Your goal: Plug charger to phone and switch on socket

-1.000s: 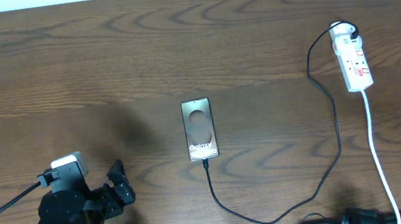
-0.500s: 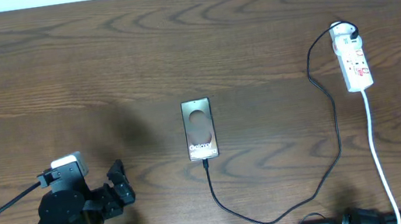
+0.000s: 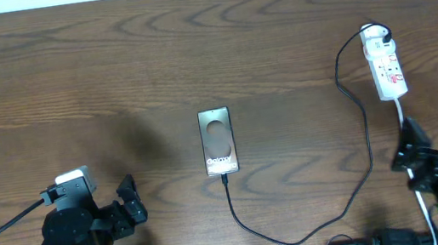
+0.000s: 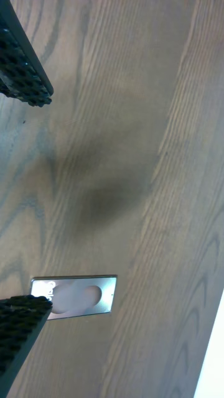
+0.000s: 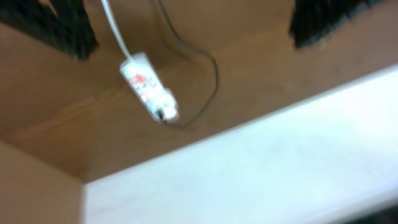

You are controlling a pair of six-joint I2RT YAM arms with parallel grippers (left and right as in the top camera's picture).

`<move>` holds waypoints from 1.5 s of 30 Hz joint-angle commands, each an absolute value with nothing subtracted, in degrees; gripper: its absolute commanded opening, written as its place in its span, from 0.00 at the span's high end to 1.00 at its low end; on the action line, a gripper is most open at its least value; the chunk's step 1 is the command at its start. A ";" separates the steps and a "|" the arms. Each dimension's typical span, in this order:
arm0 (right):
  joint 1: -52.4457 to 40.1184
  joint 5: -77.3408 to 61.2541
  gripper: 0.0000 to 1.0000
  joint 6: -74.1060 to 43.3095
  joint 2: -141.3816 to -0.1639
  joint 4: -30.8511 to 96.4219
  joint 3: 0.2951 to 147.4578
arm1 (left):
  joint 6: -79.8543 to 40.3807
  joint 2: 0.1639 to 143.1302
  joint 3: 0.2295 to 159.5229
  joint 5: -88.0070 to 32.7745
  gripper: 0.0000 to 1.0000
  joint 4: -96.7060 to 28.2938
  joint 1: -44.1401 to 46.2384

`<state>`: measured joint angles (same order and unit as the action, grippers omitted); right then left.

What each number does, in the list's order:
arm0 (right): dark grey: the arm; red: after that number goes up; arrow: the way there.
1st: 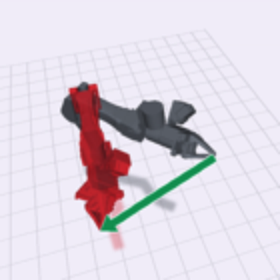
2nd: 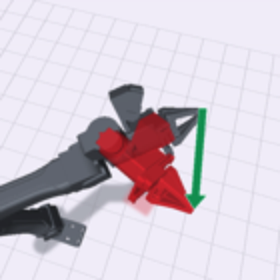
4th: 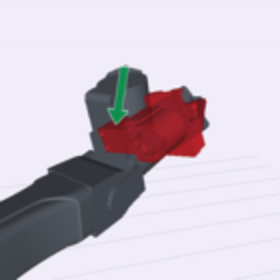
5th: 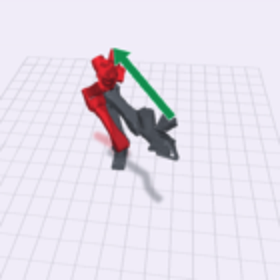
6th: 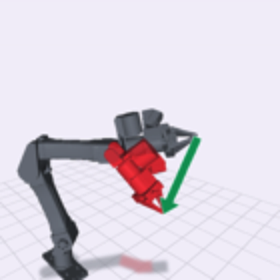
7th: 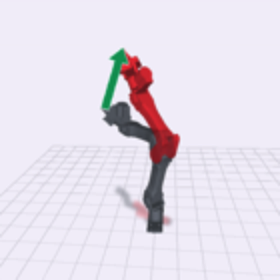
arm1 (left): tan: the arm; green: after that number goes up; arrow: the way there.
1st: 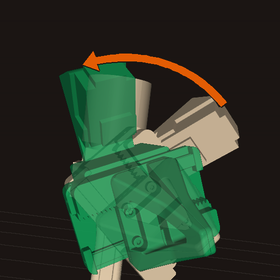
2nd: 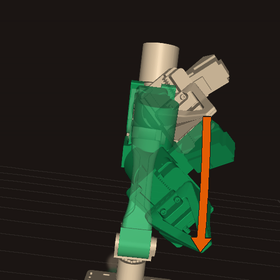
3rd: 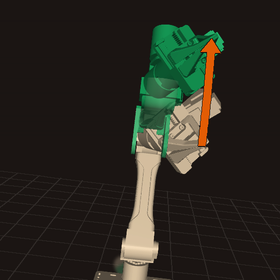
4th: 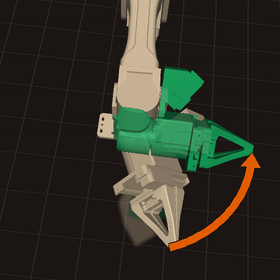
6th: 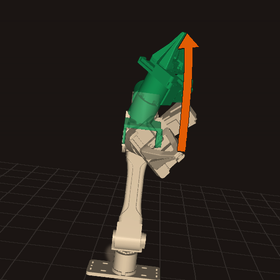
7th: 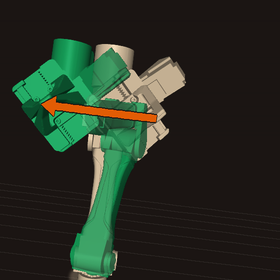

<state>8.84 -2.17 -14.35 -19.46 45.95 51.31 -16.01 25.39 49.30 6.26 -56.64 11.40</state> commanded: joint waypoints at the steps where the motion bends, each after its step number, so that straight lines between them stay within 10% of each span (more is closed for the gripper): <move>1: 6.81 -7.46 0.01 -11.90 -16.21 37.34 41.43 | -15.25 25.36 49.63 6.70 0.01 -56.75 11.31; 12: 3.40 -13.41 0.01 -11.92 -10.17 0.23 15.55 | -15.27 25.36 49.63 6.70 0.01 -56.75 11.31; 45: 1.83 -2.94 0.01 -8.47 -0.27 4.21 0.32 | -15.25 25.36 49.63 6.70 0.01 -56.75 11.31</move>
